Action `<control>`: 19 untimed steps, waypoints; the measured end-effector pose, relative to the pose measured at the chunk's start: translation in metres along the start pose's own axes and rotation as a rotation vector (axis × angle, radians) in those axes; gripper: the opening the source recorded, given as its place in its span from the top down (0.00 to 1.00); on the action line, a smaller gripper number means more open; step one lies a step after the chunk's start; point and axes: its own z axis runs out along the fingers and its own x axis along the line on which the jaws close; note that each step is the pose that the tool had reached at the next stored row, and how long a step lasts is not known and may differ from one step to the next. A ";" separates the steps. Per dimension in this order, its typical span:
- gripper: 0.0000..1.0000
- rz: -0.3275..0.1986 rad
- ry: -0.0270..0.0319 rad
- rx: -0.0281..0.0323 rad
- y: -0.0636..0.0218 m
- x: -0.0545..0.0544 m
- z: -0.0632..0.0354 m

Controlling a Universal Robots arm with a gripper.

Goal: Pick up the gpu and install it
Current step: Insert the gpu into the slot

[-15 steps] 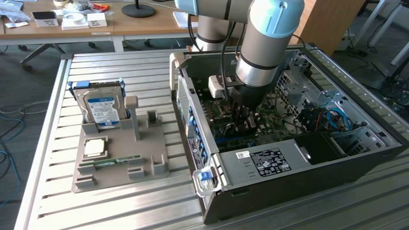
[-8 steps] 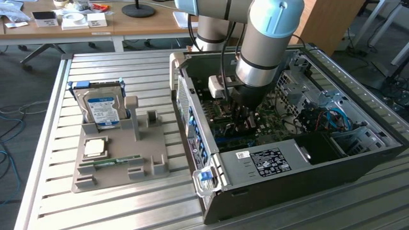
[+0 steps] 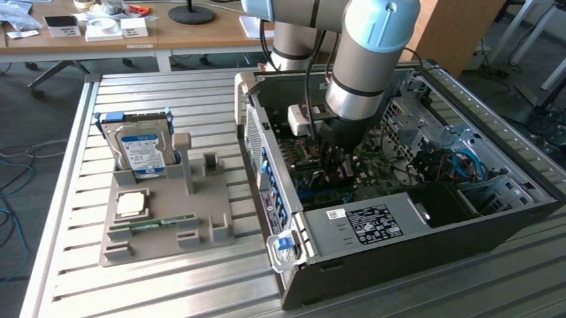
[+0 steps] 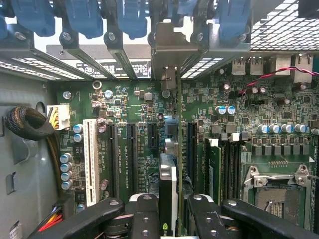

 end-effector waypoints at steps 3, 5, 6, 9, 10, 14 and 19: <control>0.73 0.000 -0.0001 0.0000 0.0005 0.000 0.0012; 0.73 0.000 0.0002 -0.0001 0.0007 0.000 0.0013; 0.73 0.000 0.0001 -0.0001 0.0007 0.000 0.0014; 0.73 0.000 -0.0002 0.0001 0.0011 0.000 0.0020; 0.73 0.000 -0.0002 0.0001 0.0011 0.000 0.0020; 0.73 0.000 -0.0001 0.0005 0.0024 0.000 0.0020; 0.73 0.001 0.0004 0.0013 0.0043 0.000 0.0020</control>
